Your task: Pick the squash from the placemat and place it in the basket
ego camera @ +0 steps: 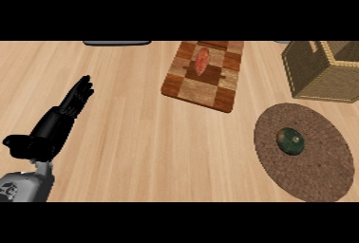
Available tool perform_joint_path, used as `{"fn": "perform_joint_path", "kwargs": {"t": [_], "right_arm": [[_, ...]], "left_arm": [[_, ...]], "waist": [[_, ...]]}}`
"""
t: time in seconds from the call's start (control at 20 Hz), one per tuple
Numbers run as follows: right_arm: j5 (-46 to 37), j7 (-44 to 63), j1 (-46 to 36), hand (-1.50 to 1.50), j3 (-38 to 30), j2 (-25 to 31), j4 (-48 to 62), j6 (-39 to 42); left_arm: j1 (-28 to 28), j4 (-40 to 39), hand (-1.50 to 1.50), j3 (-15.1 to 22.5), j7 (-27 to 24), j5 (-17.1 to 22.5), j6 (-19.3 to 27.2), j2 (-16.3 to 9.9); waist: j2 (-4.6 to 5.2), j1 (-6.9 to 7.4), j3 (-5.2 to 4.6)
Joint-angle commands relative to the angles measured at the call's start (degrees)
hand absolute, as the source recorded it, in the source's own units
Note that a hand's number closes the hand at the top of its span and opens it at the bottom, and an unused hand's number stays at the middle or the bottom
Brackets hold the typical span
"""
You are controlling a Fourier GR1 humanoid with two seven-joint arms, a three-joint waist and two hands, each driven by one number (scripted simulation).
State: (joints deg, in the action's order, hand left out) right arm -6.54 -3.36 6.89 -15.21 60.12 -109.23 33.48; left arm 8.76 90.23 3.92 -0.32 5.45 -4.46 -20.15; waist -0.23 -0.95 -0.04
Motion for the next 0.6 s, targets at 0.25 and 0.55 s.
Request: {"fn": "perform_joint_path", "kwargs": {"t": [0.25,0.55], "right_arm": [[-7.5,-5.0,-2.4,-1.50,-1.6,-9.7,4.6,1.0],[-18.0,-12.5,-3.8,-1.50,5.1,-17.5,14.1,-6.2]], "left_arm": [[0.3,0.3,0.00,0.0,-0.1,-3.5,-0.5,3.2],[-0.6,3.4,0.00,-1.5,2.5,-2.6,-2.5,2.6]], "waist": [[0.24,0.95,0.05],[0.29,1.37,0.08]]}}
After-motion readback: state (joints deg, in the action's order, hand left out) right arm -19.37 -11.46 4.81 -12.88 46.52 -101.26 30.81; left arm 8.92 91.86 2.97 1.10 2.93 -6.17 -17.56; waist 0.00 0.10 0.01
